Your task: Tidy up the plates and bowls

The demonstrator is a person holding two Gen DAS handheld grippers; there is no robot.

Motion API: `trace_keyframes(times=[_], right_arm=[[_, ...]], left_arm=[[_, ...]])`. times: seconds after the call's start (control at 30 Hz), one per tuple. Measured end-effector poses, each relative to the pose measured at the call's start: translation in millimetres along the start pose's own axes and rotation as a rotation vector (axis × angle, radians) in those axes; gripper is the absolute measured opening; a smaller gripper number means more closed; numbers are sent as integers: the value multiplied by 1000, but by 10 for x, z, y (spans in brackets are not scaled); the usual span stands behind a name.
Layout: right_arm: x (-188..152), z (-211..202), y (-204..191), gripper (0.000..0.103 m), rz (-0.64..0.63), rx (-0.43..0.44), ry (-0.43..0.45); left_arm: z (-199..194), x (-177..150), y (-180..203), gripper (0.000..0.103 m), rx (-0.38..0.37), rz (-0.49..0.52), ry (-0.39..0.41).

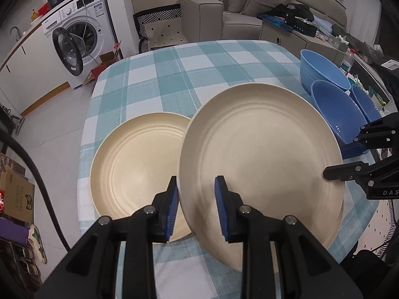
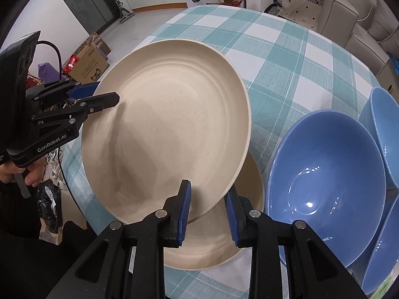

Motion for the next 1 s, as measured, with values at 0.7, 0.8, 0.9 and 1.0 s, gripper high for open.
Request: trace_keyframes(times=[0.7,0.8,0.9,1.0], right_arm=[[-370,88,42,28,59,6,-32],[-409,88,56,28,67,6,-35],[-454,101,68,28,75,6,-39],[-505,122,70,28,82,6,-48]], left_arm=[[142,-223,157,26,-55,-7,-45],[151,-234,186,26,-62,-5,-48],[165,-248,214,26,-65,0,-52],[191,-265,244,26,-67,7,-57]])
Point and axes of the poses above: each gripper's, at about its wrist camera, not at the fingertips, and z roughly the way its jaws point, y to its right, x to its top, the point moved 5 cm from there along z, roughly the way its jaws point, and after that the axes turned 13 degrees about y, right-handed, at the moved point
